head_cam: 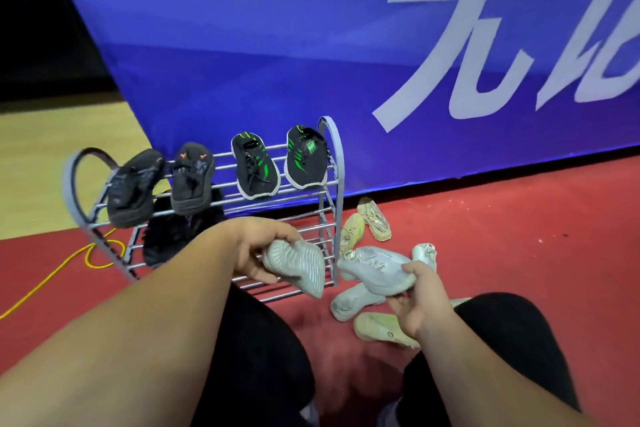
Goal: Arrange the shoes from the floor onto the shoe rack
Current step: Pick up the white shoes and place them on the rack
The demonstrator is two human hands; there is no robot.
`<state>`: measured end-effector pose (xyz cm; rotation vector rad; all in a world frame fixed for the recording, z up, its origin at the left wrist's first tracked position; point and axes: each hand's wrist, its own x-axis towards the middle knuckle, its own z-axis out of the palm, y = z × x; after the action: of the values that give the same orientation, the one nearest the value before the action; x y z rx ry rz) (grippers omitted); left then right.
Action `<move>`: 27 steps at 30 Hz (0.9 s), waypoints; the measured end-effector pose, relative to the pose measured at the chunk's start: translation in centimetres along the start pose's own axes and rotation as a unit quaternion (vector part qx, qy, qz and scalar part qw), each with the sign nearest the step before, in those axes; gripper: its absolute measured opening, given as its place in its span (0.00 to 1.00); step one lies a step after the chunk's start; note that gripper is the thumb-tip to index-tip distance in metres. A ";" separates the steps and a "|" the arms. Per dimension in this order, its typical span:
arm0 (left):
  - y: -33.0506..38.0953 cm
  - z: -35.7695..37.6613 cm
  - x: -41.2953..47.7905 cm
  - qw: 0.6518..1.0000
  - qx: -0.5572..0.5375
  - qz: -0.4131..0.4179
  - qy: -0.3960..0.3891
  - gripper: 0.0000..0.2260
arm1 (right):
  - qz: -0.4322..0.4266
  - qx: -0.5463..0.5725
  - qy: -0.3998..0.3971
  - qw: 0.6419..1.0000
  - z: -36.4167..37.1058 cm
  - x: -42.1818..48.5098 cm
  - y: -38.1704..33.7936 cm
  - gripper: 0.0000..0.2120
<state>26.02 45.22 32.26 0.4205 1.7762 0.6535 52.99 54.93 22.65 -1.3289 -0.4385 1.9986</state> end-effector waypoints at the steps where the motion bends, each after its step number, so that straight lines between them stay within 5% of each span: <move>1: -0.4 -0.8 -1.0 1.000 -0.006 0.005 0.002 0.11 | 0.003 0.000 -0.010 1.000 0.3 -0.5 0.4 0.14; 6: -2.7 -3.6 -4.3 0.996 -0.080 0.041 0.008 0.05 | 0.020 0.033 -0.062 0.997 2.3 -1.9 2.1 0.17; 15: -5.0 -4.1 -4.7 0.983 -0.128 0.119 0.063 0.23 | 0.032 0.116 -0.094 0.988 6.0 -1.7 3.5 0.21; 27: -8.0 -4.4 3.2 0.951 -0.207 0.198 0.114 0.29 | 0.044 0.140 -0.130 0.981 8.3 3.0 5.3 0.22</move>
<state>21.21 39.83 25.78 0.4257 1.7178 1.3784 42.86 54.02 20.92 -0.9334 -0.2067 2.2242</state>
